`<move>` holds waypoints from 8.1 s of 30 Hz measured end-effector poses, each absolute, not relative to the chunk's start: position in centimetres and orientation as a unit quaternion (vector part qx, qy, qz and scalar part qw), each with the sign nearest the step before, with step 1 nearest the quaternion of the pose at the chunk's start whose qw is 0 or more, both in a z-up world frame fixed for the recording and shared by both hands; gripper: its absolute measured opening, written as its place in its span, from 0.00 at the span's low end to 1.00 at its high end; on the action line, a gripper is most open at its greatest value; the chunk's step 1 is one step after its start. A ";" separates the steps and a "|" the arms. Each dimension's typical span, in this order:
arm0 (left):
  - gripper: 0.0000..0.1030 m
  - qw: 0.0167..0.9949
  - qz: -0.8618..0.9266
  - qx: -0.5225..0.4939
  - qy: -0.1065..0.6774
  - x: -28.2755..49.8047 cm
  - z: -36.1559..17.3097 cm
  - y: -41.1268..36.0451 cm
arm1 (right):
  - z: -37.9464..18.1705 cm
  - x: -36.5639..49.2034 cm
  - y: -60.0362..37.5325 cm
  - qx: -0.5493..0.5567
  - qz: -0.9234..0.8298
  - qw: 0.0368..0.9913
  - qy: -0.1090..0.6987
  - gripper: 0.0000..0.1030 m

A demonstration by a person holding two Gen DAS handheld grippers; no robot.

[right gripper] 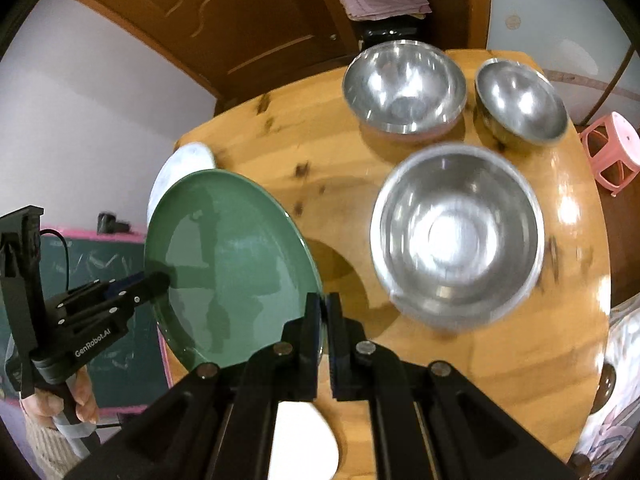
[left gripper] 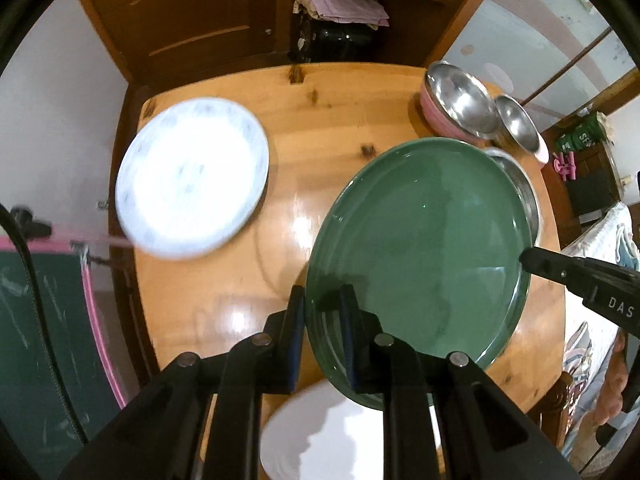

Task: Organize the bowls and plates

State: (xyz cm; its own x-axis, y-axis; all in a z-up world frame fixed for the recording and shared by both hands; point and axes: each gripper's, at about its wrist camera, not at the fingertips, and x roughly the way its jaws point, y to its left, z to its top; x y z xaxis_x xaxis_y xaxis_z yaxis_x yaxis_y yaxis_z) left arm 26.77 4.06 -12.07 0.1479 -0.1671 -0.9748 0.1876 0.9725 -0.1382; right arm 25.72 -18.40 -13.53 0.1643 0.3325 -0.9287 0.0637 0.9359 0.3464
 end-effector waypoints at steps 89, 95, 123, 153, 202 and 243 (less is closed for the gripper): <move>0.87 0.918 0.021 0.055 0.391 18.7 9.1 11.7 | 11.3 22.1 -11.5 -0.007 0.160 0.901 0.403 0.50; 0.87 0.918 0.035 0.041 0.392 23.1 4.5 13.4 | 7.6 26.4 -10.6 0.016 0.169 0.888 0.427 0.50; 0.80 0.857 0.055 -0.091 0.505 37.4 -18.5 20.7 | -14.4 40.3 -4.5 0.023 0.186 0.803 0.565 0.50; 0.10 0.795 -0.010 -0.149 0.588 39.4 -25.9 24.2 | -24.1 43.1 -0.5 0.051 0.187 0.740 0.645 0.06; 0.09 0.811 -0.033 -0.127 0.570 14.4 -7.8 13.1 | -8.1 18.4 -12.0 0.077 0.176 0.778 0.598 0.06; 0.09 0.770 -0.022 -0.140 0.622 3.9 -22.8 11.3 | -21.4 7.5 -12.6 0.054 0.162 0.749 0.640 0.06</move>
